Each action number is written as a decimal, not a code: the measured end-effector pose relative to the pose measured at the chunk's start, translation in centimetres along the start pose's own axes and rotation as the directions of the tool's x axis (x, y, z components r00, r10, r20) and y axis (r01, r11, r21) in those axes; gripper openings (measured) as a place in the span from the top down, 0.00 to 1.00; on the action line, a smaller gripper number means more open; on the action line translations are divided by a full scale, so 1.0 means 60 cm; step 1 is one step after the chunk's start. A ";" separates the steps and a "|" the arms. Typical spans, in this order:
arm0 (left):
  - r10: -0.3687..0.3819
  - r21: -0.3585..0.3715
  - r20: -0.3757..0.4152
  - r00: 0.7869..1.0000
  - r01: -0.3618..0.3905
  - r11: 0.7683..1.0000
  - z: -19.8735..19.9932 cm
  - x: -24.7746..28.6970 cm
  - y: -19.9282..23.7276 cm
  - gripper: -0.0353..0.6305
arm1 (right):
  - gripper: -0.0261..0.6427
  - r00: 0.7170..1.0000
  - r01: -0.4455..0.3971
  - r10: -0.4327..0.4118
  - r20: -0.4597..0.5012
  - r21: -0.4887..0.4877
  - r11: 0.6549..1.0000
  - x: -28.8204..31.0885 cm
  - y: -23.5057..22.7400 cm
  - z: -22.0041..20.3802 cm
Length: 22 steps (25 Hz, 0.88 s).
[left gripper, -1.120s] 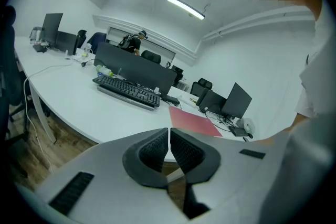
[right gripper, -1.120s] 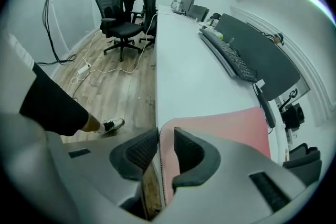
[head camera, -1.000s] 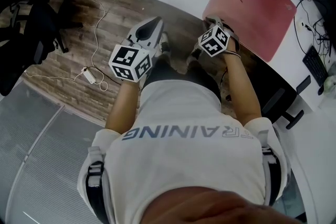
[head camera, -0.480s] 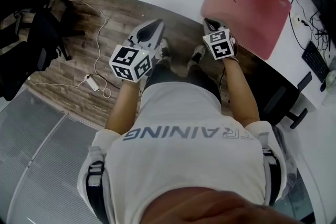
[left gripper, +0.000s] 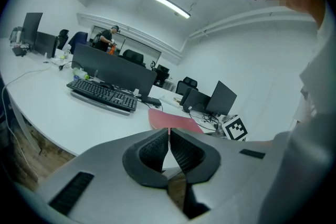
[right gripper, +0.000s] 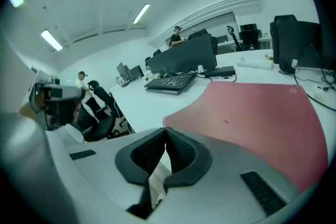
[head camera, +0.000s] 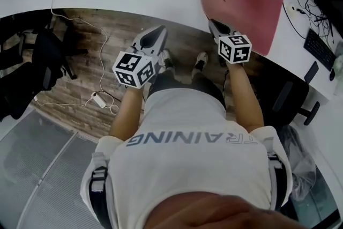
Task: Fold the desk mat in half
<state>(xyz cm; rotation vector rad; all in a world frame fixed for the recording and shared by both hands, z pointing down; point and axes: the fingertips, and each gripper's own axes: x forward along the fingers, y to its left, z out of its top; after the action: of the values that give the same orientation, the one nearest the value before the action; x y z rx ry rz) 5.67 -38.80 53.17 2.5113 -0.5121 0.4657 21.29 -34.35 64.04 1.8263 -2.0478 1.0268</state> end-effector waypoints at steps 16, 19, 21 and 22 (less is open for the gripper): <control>-0.127 0.114 -0.034 0.991 0.131 0.985 0.035 0.080 -0.142 0.89 | 0.92 0.960 0.069 -0.127 0.250 0.229 0.971 -0.170 -0.128 0.049; -0.157 0.132 -0.042 0.987 0.162 0.978 0.038 0.099 -0.174 0.89 | 0.92 0.947 0.058 -0.149 0.285 0.303 0.951 -0.205 -0.156 0.042; -0.176 0.142 -0.047 0.983 0.181 0.973 0.038 0.112 -0.195 0.89 | 0.92 0.941 0.037 -0.154 0.303 0.359 0.933 -0.224 -0.173 0.033; -0.185 0.147 -0.051 0.981 0.191 0.971 0.037 0.118 -0.204 0.89 | 0.92 0.938 0.029 -0.158 0.309 0.385 0.922 -0.232 -0.182 0.028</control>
<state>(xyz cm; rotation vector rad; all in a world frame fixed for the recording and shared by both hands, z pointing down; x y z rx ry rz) 17.76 -32.26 49.13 2.6585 -0.2286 0.4923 34.90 -24.31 58.62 2.4193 -2.0152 1.2202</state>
